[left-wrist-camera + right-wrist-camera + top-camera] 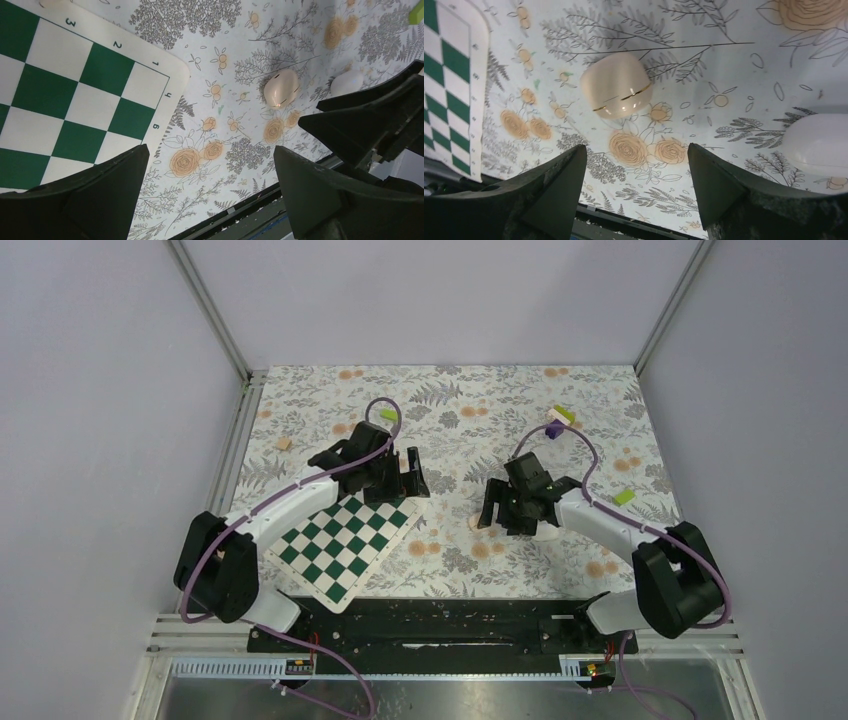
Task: Insert the wireless bluetooth earbuds into the charging case
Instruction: Pick up the charging case from the corner of the board.
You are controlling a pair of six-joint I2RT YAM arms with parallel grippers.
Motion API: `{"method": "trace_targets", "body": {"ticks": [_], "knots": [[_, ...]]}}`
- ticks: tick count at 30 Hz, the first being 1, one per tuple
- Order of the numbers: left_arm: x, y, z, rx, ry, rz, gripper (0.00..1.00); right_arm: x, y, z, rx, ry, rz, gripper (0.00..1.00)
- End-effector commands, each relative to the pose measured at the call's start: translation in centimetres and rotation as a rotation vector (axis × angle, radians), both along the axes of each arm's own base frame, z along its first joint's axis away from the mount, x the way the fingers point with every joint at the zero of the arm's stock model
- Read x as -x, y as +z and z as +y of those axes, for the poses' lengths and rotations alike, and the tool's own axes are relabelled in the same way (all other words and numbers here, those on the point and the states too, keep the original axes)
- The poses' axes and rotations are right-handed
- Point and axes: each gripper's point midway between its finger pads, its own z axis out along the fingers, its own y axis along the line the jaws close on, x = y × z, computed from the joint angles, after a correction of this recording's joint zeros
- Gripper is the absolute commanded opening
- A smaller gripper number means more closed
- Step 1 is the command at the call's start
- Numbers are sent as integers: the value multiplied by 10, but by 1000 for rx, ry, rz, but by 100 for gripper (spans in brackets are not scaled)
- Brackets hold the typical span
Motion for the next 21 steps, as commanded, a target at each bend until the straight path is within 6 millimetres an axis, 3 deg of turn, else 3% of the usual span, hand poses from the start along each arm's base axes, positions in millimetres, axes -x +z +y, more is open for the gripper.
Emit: {"method": "trace_targets", "body": {"ticks": [1,6,10,15,21], "knots": [[-20,37,-1,48,44,-103,99,-7,-8,-10,93,-121,65,81],[-20,47,-11,119,37,-94,99,-23,-14,17,-57,-288,73,81],[-20,50,-11,114,25,-102,99,-34,-22,21,-67,-359,89,82],[-19,46,-10,112,20,-95,99,-34,-35,26,-62,-388,141,76],[-17,41,-12,112,13,-87,99,-40,-37,22,4,-403,139,68]]}}
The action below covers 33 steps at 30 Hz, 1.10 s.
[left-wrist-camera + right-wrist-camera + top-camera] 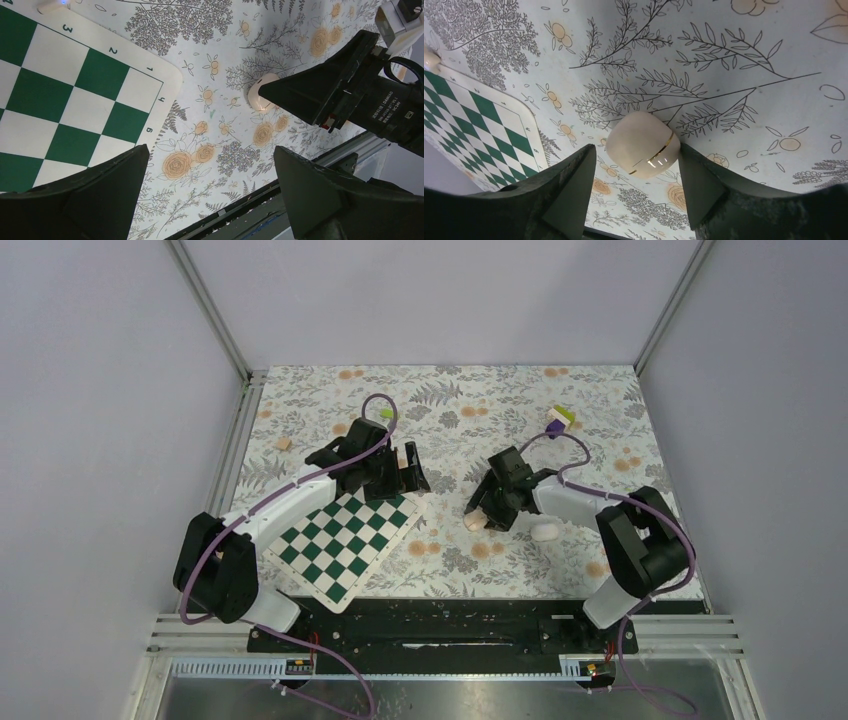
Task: Insert the wireless bluetooth earbuds into the charging case
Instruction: Pick up the charging case from the corner of the board.
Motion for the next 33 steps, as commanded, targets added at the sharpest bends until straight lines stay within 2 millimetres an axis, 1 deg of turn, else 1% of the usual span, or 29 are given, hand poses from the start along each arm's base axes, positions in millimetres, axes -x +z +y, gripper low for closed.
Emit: {"method": "trace_targets", "body": {"ticks": [1,4,7,9,11,12,13,14,16,17,19,21,23,26,30,33], "knots": [[-10,30,-9,68,-11,-83,99,-3,-9,-9,104,-21,27,66],[-9,28,-7,61,-14,-87,99,-6,-11,-14,151,-4,26,63],[-8,27,-6,67,-12,-99,99,-8,-13,-14,166,20,23,58],[-5,26,-9,110,-19,-116,99,-9,-14,-10,155,57,20,54],[0,22,-18,174,-42,-109,99,-7,-12,-1,120,109,20,52],[7,14,-24,207,-61,-71,99,-6,-11,2,100,126,19,52],[12,9,-30,240,-75,-51,99,-4,-9,5,78,137,20,51],[13,9,-39,289,-92,-60,98,-2,-8,7,59,141,18,51],[21,3,-54,368,-118,-45,97,2,-3,11,19,140,15,50],[25,-1,-60,395,-126,-27,96,5,0,15,-10,140,18,48],[30,-8,-71,436,-143,-3,92,11,9,23,-79,146,17,46],[33,-13,-77,473,-147,19,88,15,19,31,-152,138,13,46],[34,-16,-78,487,-143,24,83,18,25,34,-186,129,13,45],[33,-26,-75,461,-127,32,80,19,32,37,-214,131,10,45],[35,-41,-74,446,-101,85,79,17,28,38,-202,135,22,46],[37,-50,-69,430,-65,115,81,19,23,35,-171,150,40,55]]}}
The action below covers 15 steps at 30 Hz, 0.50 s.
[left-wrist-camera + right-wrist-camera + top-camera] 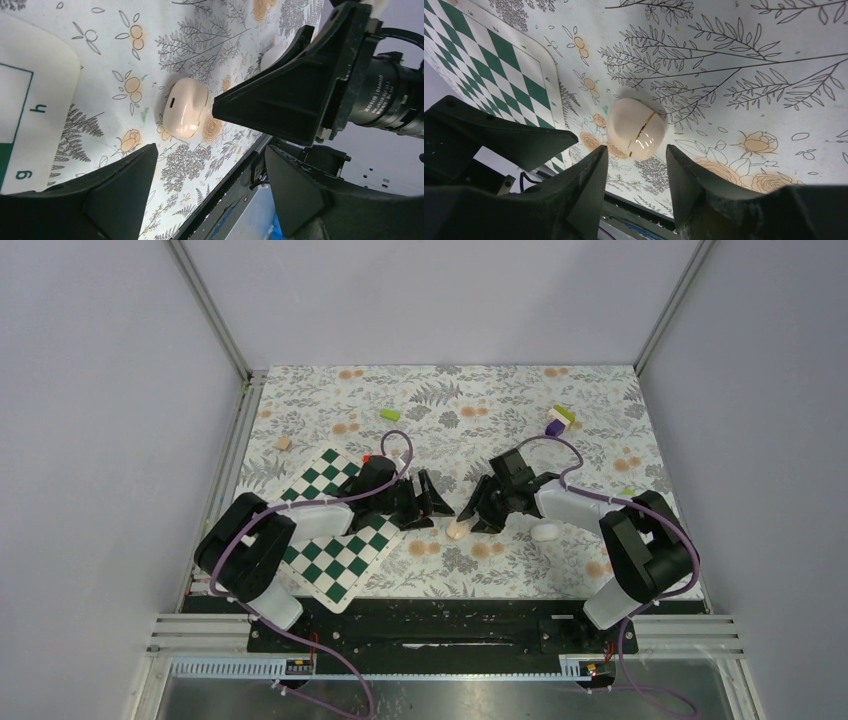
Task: Insert the wireless bluetooth earbuds into the charging case
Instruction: Pick up the charging case from the corner of the board.
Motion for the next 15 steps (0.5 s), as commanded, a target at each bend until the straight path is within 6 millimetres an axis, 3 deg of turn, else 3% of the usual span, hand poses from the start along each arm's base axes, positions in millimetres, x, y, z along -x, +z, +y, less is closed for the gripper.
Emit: {"method": "trace_targets", "body": {"ticks": [1,5,15], "knots": [[-1,0,2,28,34,11,81,0,7,5,3,33,0,60],[0,4,17,12,81,-11,84,5,3,-5,55,31,3,71],[-13,26,60,-21,185,-76,84,1,2,14,125,62,-9,70]]}}
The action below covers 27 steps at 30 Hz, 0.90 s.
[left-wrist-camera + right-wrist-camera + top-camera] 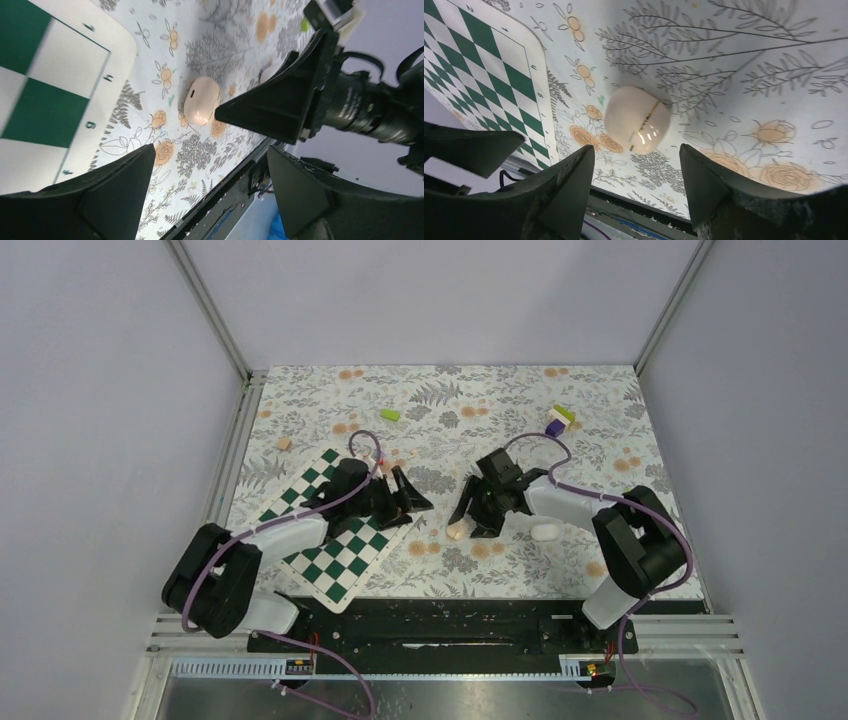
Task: Insert the wireless bluetooth earbuds into the charging case
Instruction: Pick up the charging case from the corner of the board.
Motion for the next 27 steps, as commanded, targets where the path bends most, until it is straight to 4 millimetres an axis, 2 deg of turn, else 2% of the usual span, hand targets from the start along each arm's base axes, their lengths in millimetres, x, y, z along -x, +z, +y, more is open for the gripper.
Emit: {"method": "trace_targets", "body": {"ticks": [1,4,7,12,15,17,21,25,27], "knots": [[-16,20,25,-37,70,-88,85,-12,3,5,111,10,-38,70],[-21,29,37,-83,94,-124,86,-16,-4,-1,209,9,-29,70],[-25,34,45,-118,117,-154,87,-19,-8,1,261,21,-28,69],[-19,23,56,-155,147,-97,88,-21,-20,10,345,101,-24,68],[-13,16,56,-138,148,-82,88,-19,-24,14,348,114,-13,62],[-11,14,55,-132,137,-81,87,-18,-21,15,326,112,-25,56],[-4,-1,52,-162,90,-35,84,-18,3,27,239,127,-63,46],[5,0,28,-60,5,-37,82,-18,24,38,161,135,-87,44],[9,-7,21,-54,-36,-27,80,-18,34,44,110,129,-96,43]]}}
